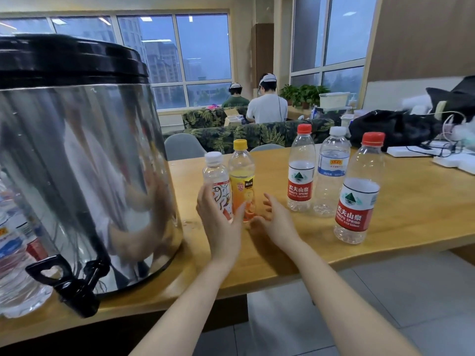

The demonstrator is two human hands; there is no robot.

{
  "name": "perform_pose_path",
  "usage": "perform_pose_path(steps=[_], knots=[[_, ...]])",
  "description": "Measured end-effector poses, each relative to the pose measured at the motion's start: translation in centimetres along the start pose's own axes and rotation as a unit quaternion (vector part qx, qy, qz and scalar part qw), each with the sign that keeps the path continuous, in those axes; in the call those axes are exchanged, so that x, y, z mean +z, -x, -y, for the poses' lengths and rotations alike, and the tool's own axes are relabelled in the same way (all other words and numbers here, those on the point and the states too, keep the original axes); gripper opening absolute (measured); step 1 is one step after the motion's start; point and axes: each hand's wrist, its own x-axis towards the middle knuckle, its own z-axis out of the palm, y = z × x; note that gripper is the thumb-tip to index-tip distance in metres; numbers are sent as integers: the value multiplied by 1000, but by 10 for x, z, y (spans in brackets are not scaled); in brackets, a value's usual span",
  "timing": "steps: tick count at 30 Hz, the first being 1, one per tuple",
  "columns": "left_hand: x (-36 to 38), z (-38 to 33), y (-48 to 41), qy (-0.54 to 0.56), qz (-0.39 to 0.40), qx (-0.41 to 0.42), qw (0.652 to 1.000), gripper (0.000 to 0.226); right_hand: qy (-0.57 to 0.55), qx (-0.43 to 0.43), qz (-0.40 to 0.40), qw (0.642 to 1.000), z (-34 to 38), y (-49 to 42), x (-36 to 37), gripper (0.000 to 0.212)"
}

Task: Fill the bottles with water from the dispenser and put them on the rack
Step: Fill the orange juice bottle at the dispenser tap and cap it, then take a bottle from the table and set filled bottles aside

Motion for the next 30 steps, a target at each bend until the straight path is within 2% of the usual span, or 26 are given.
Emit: perform_pose_path(steps=[3, 5, 7, 11, 15, 18, 20, 24, 27, 30], knots=[[19, -24, 9, 63, 37, 68, 995, 50, 31, -56, -56, 996, -13, 24, -25, 50], [39, -38, 9, 91, 88, 30, 991, 37, 60, -82, -86, 991, -21, 37, -38, 43], [64, -43, 4, 93, 142, -33, 985, 35, 76, -95, -92, 988, -30, 44, -46, 45], [116, -43, -21, 65, 234, -131, 961, 56, 70, -95, -85, 989, -41, 48, -53, 49], [146, -39, -48, 71, 292, -215, 929, 97, 47, -74, -110, 990, -44, 47, -53, 38], [158, -34, -58, 105, 308, -238, 915, 109, 36, -78, -125, 988, -45, 48, -53, 35], [162, -32, -57, 111, 306, -231, 917, 98, 32, -79, -126, 988, -47, 47, -53, 34], [154, -34, -47, 110, 266, -221, 932, 63, 38, -81, -123, 988, -46, 47, -55, 35], [127, -42, -32, 124, 252, -220, 934, 57, 33, -96, -126, 987, -42, 50, -57, 35], [88, -52, -14, 111, 271, -210, 933, 59, 40, -113, -129, 984, -36, 58, -57, 37]])
